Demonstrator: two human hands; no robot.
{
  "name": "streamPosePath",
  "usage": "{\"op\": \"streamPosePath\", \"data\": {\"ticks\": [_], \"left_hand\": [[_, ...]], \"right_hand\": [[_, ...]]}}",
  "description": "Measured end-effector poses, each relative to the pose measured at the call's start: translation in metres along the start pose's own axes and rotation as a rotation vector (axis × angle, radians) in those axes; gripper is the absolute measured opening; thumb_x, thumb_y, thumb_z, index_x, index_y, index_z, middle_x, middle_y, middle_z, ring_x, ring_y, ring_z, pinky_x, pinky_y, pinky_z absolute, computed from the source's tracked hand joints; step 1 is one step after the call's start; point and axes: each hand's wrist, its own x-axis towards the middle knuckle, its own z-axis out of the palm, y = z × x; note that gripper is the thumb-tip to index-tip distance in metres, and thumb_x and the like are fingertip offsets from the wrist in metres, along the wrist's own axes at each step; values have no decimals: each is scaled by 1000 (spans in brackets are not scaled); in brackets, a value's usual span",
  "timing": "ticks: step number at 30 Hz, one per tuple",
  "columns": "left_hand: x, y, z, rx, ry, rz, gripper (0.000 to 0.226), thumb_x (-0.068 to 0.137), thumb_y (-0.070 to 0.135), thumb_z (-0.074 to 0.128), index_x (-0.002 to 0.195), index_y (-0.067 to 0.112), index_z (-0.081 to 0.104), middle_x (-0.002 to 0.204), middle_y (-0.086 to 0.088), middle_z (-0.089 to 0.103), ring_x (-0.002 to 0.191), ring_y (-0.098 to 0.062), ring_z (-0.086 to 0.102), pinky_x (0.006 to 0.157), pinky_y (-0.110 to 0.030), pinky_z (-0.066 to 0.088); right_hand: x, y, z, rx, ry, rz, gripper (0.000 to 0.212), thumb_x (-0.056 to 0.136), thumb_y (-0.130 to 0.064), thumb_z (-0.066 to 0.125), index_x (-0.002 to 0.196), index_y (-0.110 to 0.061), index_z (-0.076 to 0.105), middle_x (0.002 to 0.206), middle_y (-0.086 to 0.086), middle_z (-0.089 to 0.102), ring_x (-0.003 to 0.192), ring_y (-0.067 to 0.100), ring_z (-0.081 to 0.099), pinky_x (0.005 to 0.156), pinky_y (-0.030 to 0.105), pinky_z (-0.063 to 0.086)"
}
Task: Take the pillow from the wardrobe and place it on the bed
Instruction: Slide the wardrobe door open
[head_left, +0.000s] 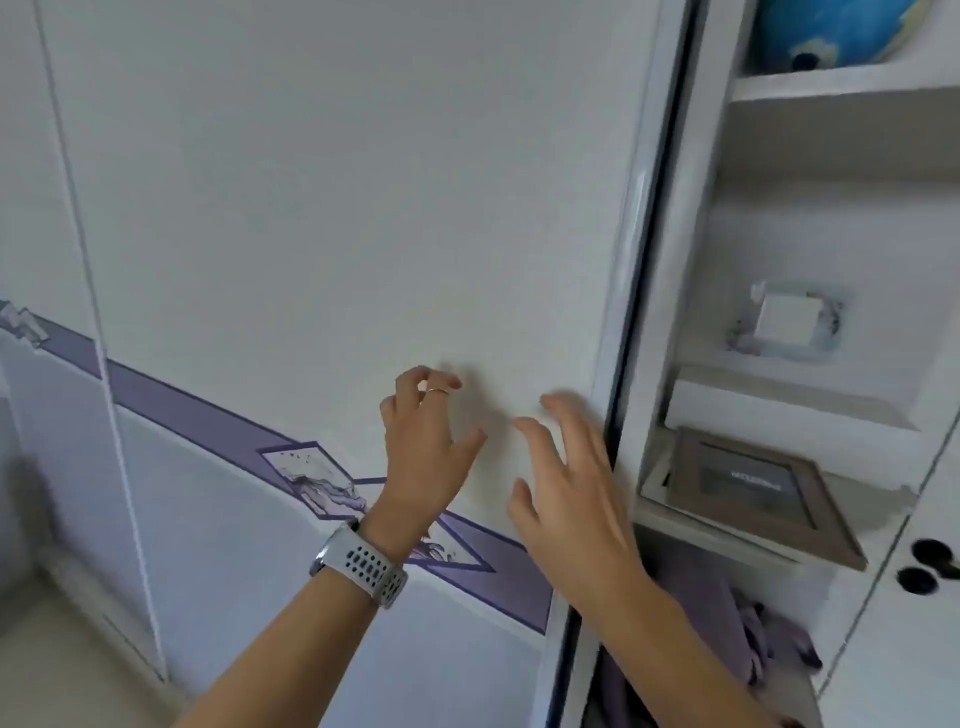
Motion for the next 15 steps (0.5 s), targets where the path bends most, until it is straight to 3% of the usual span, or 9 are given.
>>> {"op": "streamPosePath", "data": {"ticks": [3, 5, 9, 11, 13, 15], "left_hand": [[21, -4, 2, 1, 63, 162, 53, 79, 32, 65, 126, 10, 53, 140, -10, 39, 121, -33, 39, 89, -24, 20], [32, 3, 2, -38, 93, 300, 59, 81, 37, 61, 131, 12, 48, 144, -10, 38, 123, -32, 40, 97, -35, 28], [45, 4, 10, 12, 131, 494, 67, 87, 48, 52, 144, 19, 32, 155, -11, 29, 139, -31, 29, 105, -53, 29], [47, 4, 18, 55, 116, 565, 69, 89, 53, 49, 148, 25, 27, 158, -8, 24, 142, -30, 23, 104, -56, 30], [49, -1, 28, 109, 97, 619, 72, 90, 56, 47, 151, 27, 23, 160, -8, 20, 143, -29, 18, 103, -57, 31], [53, -10, 37, 158, 85, 650, 75, 91, 60, 43, 152, 27, 17, 161, -7, 16, 144, -28, 16, 103, -58, 31]], "right_hand": [[11, -11, 10, -78, 186, 65, 53, 76, -1, 60, 128, -6, 55, 150, 19, 33, 139, 32, 33, 103, 38, 42], [15, -12, 12, -143, 231, 134, 60, 74, 0, 59, 133, -6, 49, 153, 21, 25, 141, 34, 26, 108, 42, 36], [12, -13, 18, -221, 220, 272, 73, 73, 4, 56, 143, -3, 34, 157, 26, 5, 144, 41, 12, 110, 53, 35], [11, -14, 22, -254, 185, 312, 79, 75, 5, 57, 147, -1, 26, 159, 26, -3, 148, 39, 3, 114, 49, 32], [14, -14, 26, -271, 145, 328, 85, 77, 3, 57, 151, -2, 15, 160, 22, -9, 148, 32, -10, 119, 41, 18], [17, -15, 29, -217, 129, 332, 90, 78, -1, 58, 152, -7, 8, 160, 17, -16, 147, 27, -18, 117, 25, 2]]}}
